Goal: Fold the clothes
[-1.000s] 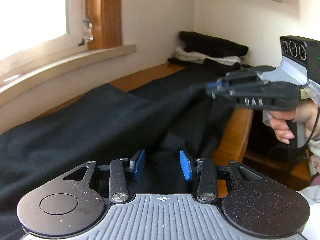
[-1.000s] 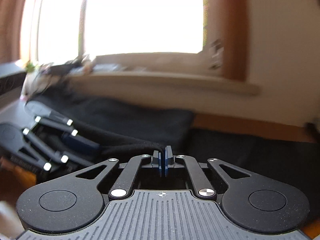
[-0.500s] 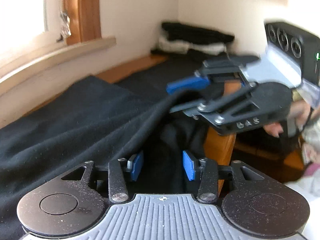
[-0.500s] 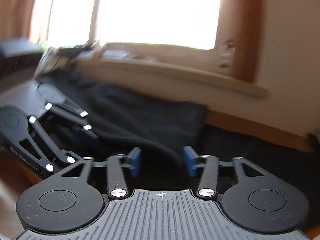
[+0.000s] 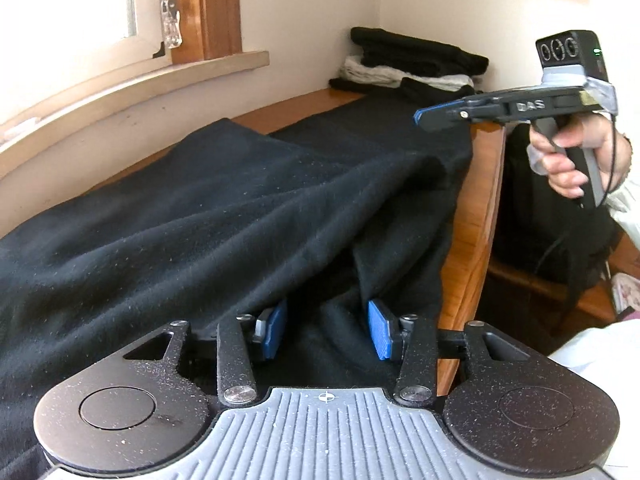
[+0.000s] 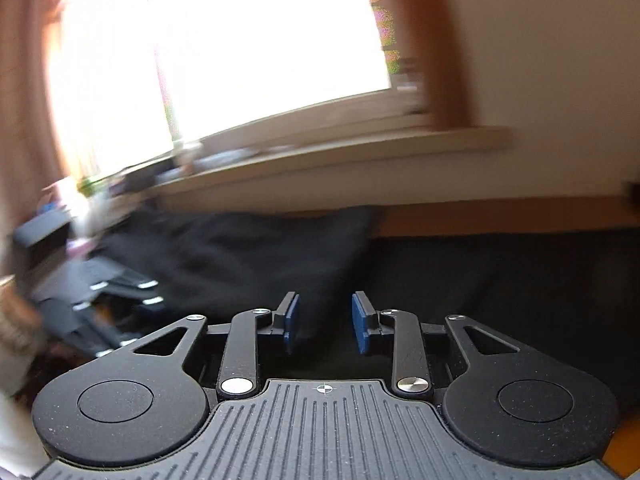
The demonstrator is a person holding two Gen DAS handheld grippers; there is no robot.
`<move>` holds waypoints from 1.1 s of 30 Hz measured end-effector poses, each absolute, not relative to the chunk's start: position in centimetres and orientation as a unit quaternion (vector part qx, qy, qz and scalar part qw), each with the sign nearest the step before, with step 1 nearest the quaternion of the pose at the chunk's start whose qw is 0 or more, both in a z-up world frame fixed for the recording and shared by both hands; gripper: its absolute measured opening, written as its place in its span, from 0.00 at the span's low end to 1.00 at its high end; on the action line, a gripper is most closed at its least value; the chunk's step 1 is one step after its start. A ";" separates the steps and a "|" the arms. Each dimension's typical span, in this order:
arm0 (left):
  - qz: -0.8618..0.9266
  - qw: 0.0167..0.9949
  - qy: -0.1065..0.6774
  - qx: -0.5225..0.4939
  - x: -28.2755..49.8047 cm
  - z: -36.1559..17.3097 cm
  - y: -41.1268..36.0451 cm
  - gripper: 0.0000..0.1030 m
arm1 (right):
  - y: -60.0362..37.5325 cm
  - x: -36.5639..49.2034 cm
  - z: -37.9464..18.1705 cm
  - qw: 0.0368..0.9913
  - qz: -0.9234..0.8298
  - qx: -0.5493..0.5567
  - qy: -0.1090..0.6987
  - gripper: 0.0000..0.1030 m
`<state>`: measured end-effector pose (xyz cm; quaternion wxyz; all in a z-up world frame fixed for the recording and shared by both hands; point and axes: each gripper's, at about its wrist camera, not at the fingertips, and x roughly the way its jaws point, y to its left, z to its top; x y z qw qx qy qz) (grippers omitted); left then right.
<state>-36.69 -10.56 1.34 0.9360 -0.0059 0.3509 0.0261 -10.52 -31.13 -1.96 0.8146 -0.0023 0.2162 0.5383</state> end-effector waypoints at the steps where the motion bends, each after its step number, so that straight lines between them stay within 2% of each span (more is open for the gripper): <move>1: 0.028 0.936 0.350 -0.009 -36.8 1.4 -10.6 0.48 | -31.6 -9.9 -2.1 0.822 0.526 0.001 0.217 0.29; 2: 0.029 0.936 0.351 -0.014 -36.7 1.6 -10.5 0.49 | -31.6 -9.5 -2.2 0.826 0.518 0.002 0.220 0.29; 4: 0.036 0.939 0.340 -0.026 -36.8 2.1 -10.2 0.62 | -30.9 -9.1 -2.3 0.831 0.507 0.001 0.229 0.29; 14: 0.060 0.946 0.318 -0.013 -37.0 4.0 -9.9 0.64 | -25.4 -15.5 -2.0 0.809 0.542 -0.124 0.192 0.30; 21: 0.063 0.955 0.288 -0.022 -37.6 7.0 -8.5 0.65 | -25.4 -17.9 -0.9 0.803 0.549 -0.145 0.180 0.30; 25: 0.057 0.964 0.260 -0.026 -36.9 9.9 -7.0 0.68 | -25.7 -19.3 -0.6 0.794 0.562 -0.156 0.173 0.30; 29: 0.052 0.962 0.267 -0.003 -32.6 12.0 -5.4 0.68 | -24.2 -20.1 -1.0 0.786 0.566 -0.179 0.172 0.30; 33: 0.057 0.951 0.301 0.033 -25.4 10.9 -3.0 0.70 | -22.3 -20.4 -1.9 0.779 0.564 -0.213 0.172 0.30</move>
